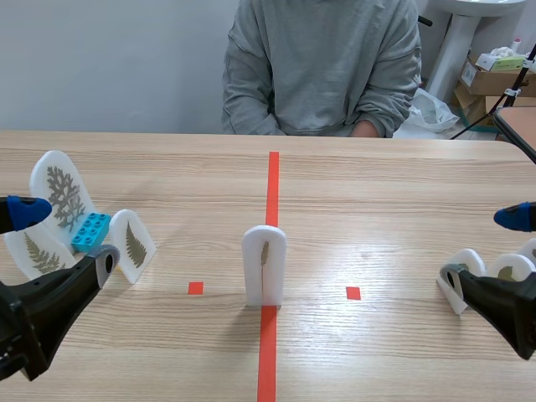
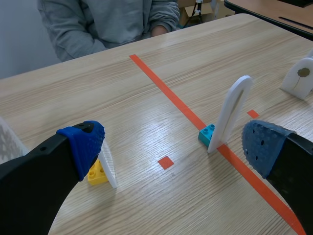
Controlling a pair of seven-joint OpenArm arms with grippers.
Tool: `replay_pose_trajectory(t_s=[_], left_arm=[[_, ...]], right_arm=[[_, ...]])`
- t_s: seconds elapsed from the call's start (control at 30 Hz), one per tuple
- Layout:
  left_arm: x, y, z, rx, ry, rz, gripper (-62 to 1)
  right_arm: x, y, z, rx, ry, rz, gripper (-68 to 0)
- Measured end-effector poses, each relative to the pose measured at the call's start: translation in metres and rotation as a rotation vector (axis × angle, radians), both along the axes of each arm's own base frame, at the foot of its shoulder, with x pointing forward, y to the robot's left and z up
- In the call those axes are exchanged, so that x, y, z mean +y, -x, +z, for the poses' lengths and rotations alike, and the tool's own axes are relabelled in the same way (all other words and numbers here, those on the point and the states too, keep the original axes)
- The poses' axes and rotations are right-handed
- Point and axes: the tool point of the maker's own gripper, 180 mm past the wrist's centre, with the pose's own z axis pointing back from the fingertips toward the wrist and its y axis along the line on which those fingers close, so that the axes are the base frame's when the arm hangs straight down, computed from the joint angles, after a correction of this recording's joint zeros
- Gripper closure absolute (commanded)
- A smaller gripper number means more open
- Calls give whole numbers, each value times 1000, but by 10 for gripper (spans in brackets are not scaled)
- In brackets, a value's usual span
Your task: Do the leaf sorting experiment
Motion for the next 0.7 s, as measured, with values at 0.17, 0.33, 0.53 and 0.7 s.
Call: replay_pose_trajectory(t_s=[0.17, 0.33, 0.53, 0.7], left_arm=[[0, 0, 0, 0, -3, -1, -602], [0, 0, -1, -1, -7, -3, -602], [0, 0, -1, -1, -7, -3, -602], [0, 0, -1, -1, -9, -4, -602]], right_arm=[[16, -17, -2, 12, 46, 48, -679], [50, -25, -11, 16, 116, 171, -679], [92, -23, -22, 3, 194, 333, -679], [117, -18, -31, -15, 272, 451, -679]])
